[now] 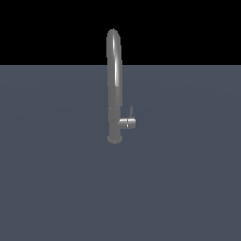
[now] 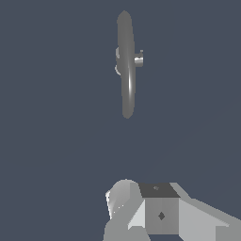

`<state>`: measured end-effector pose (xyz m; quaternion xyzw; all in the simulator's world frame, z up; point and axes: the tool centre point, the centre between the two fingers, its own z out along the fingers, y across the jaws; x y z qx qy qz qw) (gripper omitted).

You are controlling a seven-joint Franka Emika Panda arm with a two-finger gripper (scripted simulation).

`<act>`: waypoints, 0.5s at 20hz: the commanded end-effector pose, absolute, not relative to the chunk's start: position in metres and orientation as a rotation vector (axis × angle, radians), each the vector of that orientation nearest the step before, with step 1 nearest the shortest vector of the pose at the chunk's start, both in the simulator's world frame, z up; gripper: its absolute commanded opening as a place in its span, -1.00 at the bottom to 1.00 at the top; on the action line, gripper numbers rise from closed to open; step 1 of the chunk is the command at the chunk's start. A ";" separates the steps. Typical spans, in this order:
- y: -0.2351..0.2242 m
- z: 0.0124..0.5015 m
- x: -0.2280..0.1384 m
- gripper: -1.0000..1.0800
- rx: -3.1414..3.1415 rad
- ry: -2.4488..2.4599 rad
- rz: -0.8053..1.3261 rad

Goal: Turn on the faucet by rotating a designated handle.

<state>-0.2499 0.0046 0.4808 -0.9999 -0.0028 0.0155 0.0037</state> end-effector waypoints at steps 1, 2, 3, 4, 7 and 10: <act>0.005 0.481 -0.250 -1.00 -3.134 -0.009 0.049; 0.005 0.481 -0.250 -1.00 -3.134 -0.009 0.049; 0.005 0.481 -0.249 -1.00 -3.133 -0.007 0.051; 0.005 0.481 -0.249 -1.00 -3.131 -0.004 0.053; 0.005 0.480 -0.245 -1.00 -3.123 0.009 0.067; 0.005 0.479 -0.239 -1.00 -3.108 0.031 0.089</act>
